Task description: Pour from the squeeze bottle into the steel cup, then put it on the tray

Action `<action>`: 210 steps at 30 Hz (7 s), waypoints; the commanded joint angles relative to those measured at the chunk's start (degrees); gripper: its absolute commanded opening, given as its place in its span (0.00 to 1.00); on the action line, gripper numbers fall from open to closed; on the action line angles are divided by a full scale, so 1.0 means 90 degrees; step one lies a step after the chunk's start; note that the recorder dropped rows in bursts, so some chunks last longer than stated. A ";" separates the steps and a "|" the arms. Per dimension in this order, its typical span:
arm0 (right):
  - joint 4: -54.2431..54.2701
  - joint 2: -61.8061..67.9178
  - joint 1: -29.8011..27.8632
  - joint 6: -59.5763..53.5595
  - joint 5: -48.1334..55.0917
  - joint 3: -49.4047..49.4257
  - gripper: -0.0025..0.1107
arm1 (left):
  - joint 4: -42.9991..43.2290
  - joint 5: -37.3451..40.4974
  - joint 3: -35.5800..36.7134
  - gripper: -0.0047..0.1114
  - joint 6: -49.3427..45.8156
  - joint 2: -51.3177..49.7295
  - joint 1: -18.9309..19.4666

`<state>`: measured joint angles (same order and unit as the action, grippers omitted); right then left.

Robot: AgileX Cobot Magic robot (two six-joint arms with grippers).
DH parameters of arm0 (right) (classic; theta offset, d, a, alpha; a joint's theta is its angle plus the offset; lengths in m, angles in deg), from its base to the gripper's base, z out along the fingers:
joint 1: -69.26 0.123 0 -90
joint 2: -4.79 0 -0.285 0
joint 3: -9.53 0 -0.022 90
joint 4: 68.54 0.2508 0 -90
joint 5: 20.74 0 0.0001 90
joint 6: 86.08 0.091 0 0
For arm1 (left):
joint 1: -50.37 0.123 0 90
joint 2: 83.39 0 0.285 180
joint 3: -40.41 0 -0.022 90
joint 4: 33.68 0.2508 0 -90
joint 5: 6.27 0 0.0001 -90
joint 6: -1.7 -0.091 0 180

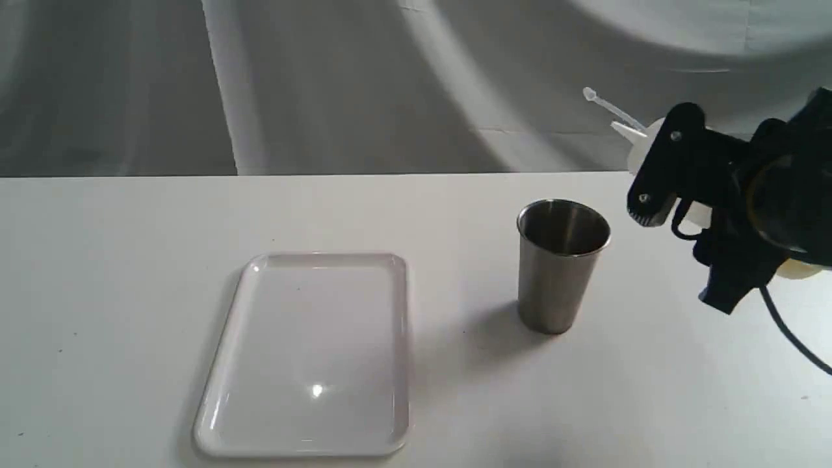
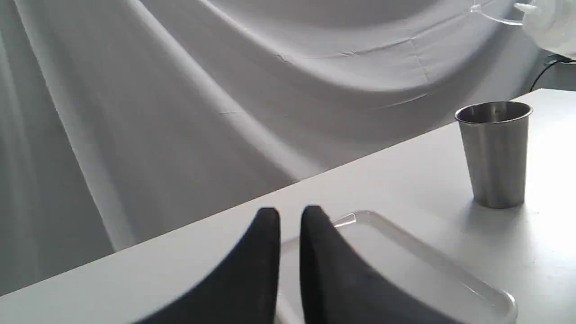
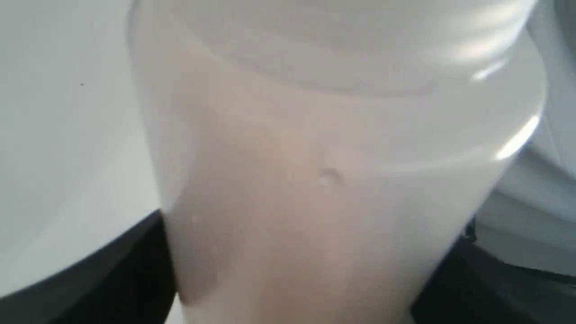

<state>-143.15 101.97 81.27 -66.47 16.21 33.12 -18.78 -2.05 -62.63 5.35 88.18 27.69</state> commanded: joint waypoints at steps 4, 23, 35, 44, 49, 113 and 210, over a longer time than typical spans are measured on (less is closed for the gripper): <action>-0.0954 0.0281 -0.0002 0.0044 0.0163 -0.0055 0.35 | -0.0015 -0.0038 0.0028 0.11 0.0020 -0.0020 0.0013; -0.2232 0.1063 -0.0002 0.0872 0.0540 -0.0641 0.35 | -0.0015 -0.0038 0.0028 0.11 0.0020 -0.0020 0.0013; -0.2091 0.1127 -0.0002 -0.0224 0.0804 -0.0979 0.33 | -0.0015 -0.0038 0.0028 0.11 0.0020 -0.0020 0.0013; -0.2091 0.1127 -0.0002 -0.0703 0.0858 -0.0979 0.33 | -0.0015 -0.0038 0.0028 0.11 0.0020 -0.0020 0.0013; -0.2091 0.1127 -0.0002 -0.0884 0.0976 -0.0979 0.33 | -0.0015 -0.0038 0.0028 0.11 0.0020 -0.0020 0.0013; -0.2816 0.1127 -0.0002 -0.3440 0.1163 -0.1019 0.33 | -0.0015 -0.0038 0.0028 0.11 0.0020 -0.0020 0.0013; -0.1721 0.1127 -0.0002 0.1070 0.0585 -0.1019 0.28 | -0.0015 -0.0038 0.0028 0.11 0.0020 -0.0020 0.0013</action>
<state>-158.47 112.72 81.27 -60.84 21.57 24.92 -18.78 -2.05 -62.63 5.35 88.18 27.69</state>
